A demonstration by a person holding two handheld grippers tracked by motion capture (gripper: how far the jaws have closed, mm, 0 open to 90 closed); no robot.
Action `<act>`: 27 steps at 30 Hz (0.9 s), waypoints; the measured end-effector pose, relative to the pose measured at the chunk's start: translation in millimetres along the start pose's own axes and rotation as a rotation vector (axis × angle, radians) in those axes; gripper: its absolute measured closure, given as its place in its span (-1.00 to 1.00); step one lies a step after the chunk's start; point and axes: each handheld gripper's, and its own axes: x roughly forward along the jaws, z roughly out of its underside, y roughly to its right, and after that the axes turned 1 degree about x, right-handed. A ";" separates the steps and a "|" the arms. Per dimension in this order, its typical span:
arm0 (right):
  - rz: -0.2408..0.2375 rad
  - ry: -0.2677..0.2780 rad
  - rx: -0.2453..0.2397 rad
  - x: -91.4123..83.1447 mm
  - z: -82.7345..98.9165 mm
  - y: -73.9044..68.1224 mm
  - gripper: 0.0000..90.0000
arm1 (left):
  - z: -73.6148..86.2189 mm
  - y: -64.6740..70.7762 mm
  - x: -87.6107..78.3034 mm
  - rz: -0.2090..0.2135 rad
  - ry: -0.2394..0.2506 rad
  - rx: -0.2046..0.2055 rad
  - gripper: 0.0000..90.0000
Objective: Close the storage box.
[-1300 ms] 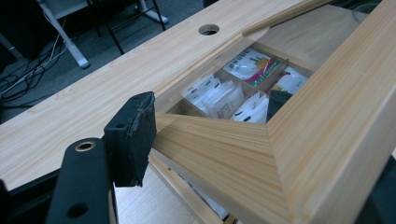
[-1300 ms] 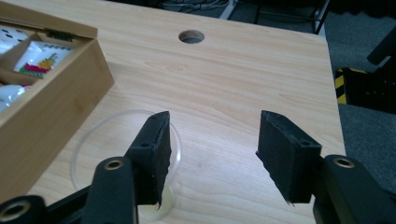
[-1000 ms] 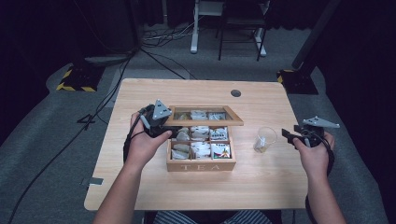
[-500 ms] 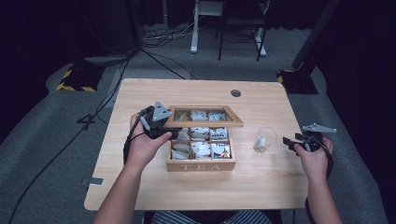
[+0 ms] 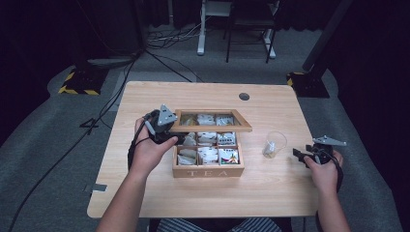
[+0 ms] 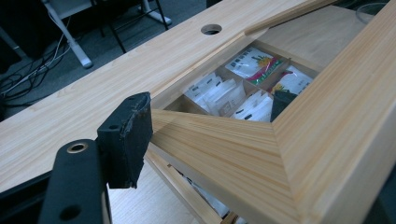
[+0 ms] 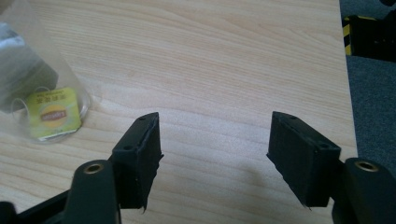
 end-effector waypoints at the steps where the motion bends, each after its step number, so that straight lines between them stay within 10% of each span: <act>1: -0.003 -0.003 -0.002 0.9 0.7 -0.2 -0.24 | 0.1 -0.1 -0.1 0.000 -0.002 0.003 -0.32; 27: 0.031 -0.001 0.013 12.7 10.7 0.1 -0.45 | 6.2 12.1 6.7 0.003 -0.028 -0.017 -0.67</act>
